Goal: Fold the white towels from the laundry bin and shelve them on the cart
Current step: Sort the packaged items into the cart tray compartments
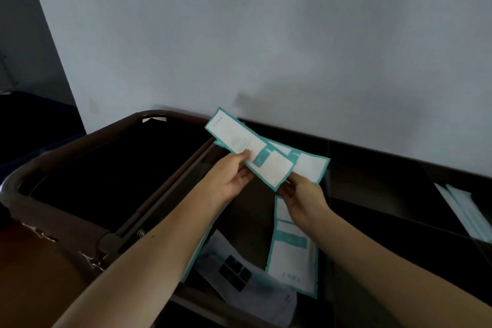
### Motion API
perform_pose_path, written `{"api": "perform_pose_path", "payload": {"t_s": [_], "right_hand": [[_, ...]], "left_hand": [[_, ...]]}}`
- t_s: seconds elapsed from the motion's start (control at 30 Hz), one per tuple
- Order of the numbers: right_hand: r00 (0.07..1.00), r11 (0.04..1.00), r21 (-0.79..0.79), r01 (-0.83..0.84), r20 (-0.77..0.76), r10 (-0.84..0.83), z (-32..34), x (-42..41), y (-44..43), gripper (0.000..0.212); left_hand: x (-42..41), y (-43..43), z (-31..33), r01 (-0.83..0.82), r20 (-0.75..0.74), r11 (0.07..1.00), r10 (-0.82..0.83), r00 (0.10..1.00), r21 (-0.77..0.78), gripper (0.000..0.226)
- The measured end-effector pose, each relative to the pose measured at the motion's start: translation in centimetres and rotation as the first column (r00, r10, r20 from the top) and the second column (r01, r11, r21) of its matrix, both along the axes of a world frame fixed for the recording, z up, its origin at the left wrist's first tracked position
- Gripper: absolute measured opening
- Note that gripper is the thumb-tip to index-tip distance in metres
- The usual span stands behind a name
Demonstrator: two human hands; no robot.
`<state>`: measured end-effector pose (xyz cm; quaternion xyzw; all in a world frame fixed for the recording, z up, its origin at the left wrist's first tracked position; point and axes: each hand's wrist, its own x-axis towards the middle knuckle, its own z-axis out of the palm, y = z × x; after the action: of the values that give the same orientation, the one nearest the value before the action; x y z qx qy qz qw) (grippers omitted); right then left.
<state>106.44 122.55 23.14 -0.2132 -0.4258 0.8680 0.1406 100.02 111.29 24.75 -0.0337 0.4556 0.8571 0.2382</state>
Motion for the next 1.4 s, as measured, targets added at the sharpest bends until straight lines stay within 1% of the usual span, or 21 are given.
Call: {"api": "perform_pose_path", "payload": {"t_s": [0.13, 0.2, 0.3, 0.4, 0.43, 0.47, 0.5, 0.53, 0.6, 0.63, 0.7, 0.77, 0.87, 0.9, 0.97, 1.0, 1.03, 1.13, 1.2, 1.3, 1.4], "right_hand": [[0.984, 0.98, 0.092, -0.179, 0.019, 0.178, 0.1, 0.5, 0.1, 0.019], [0.973, 0.966, 0.124, -0.226, -0.007, 0.229, 0.9, 0.7, 0.9, 0.019], [0.969, 0.968, 0.08, -0.24, -0.037, 0.243, 2.1, 1.2, 2.6, 0.017], [0.971, 0.967, 0.124, -0.222, -0.062, 0.231, 2.9, 1.4, 4.0, 0.031], [0.975, 0.971, 0.128, -0.201, -0.067, 0.211, 3.0, 1.4, 4.3, 0.031], [0.983, 0.978, 0.12, -0.174, -0.046, 0.18, 2.9, 1.0, 4.7, 0.025], [0.987, 0.98, 0.115, -0.161, 0.007, 0.161, 3.0, 0.7, 4.9, 0.021], [0.984, 0.975, 0.14, -0.172, 0.079, 0.162, 2.9, 0.3, 5.1, 0.023], [0.949, 0.937, 0.211, -0.277, 0.211, 0.233, 2.7, -0.2, 5.3, 0.028], [0.926, 0.907, 0.244, -0.342, 0.252, 0.282, 2.5, -0.3, 5.3, 0.028], [0.892, 0.839, 0.327, -0.436, 0.281, 0.354, 2.3, 0.1, 5.0, 0.024], [0.88, 0.79, 0.391, -0.471, 0.264, 0.394, 2.4, 0.5, 4.7, 0.023], [0.881, 0.784, 0.403, -0.472, 0.26, 0.396, 2.4, 0.3, 5.1, 0.031], [0.872, 0.749, 0.447, -0.488, 0.291, 0.394, 2.4, 0.2, 5.1, 0.028], [0.85, 0.632, 0.569, -0.527, 0.368, 0.378, 2.1, 0.2, 4.9, 0.016], [0.849, 0.591, 0.609, -0.529, 0.383, 0.365, 1.9, 0.1, 4.8, 0.011], [0.856, 0.587, 0.623, -0.517, 0.381, 0.35, 1.7, 0.2, 4.7, 0.01], [0.891, 0.671, 0.587, -0.453, 0.322, 0.32, 1.4, 0.2, 4.7, 0.019], [0.919, 0.713, 0.581, -0.392, 0.287, 0.271, 1.2, 0.4, 4.8, 0.024], [0.963, 0.822, 0.507, -0.259, 0.203, 0.178, 1.4, 1.0, 5.2, 0.019], [0.977, 0.902, 0.395, -0.176, 0.182, 0.111, 2.3, 2.2, 6.7, 0.017]], "left_hand": [[-0.3, 0.1, 0.1, -0.083, -0.079, 0.996, 0.08, 0.994, -0.035, 0.024], [-0.7, 0.0, 0.1, -0.125, -0.101, 0.991, 0.12, 0.988, -0.046, 0.017], [-1.1, -0.2, 0.3, -0.159, -0.15, 0.986, 0.15, 0.977, -0.053, 0.022], [-1.5, -0.7, 0.3, -0.203, -0.184, 0.977, 0.189, 0.965, -0.059, 0.022], [-1.5, -0.7, 0.2, -0.203, -0.19, 0.977, 0.187, 0.964, -0.067, 0.022], [-1.4, -0.8, 0.2, -0.192, -0.206, 0.977, 0.169, 0.964, -0.093, 0.02], [-1.3, -0.6, 0.0, -0.172, -0.236, 0.975, 0.136, 0.962, -0.138, 0.018], [-1.2, -0.5, -0.1, -0.15, -0.277, 0.969, 0.092, 0.956, -0.195, 0.018], [-1.0, -0.2, -0.5, -0.108, -0.353, 0.947, -0.006, 0.936, -0.301, 0.022], [-0.8, 0.0, -0.7, -0.079, -0.375, 0.938, -0.058, 0.925, -0.339, 0.023], [-0.5, 0.1, -1.1, -0.014, -0.397, 0.919, -0.157, 0.904, -0.394, 0.023], [-0.4, 0.1, -1.2, 0.021, -0.411, 0.906, -0.212, 0.886, -0.423, 0.024], [-0.5, 0.0, -1.2, 0.017, -0.417, 0.907, -0.21, 0.884, -0.421, 0.023], [-0.6, 0.0, -1.3, 0.01, -0.421, 0.904, -0.208, 0.883, -0.428, 0.022], [-0.5, 0.1, -1.2, -0.001, -0.434, 0.901, -0.208, 0.876, -0.435, 0.022], [-0.5, 0.1, -1.2, -0.012, -0.446, 0.895, -0.21, 0.87, -0.445, 0.021], [-0.5, 0.2, -1.3, -0.03, -0.459, 0.888, -0.208, 0.864, -0.458, 0.02], [-0.2, 0.3, -1.5, -0.09, -0.487, 0.869, -0.185, 0.854, -0.486, 0.015], [0.3, 0.6, -1.5, -0.099, -0.484, 0.87, -0.171, 0.858, -0.483, 0.014], [1.1, 1.3, -1.0, -0.102, -0.492, 0.899, -0.136, 0.86, -0.427, 0.016], [2.2, 2.7, 0.6, -0.067, -0.498, 0.908, -0.164, 0.851, -0.414, 0.017]]}}
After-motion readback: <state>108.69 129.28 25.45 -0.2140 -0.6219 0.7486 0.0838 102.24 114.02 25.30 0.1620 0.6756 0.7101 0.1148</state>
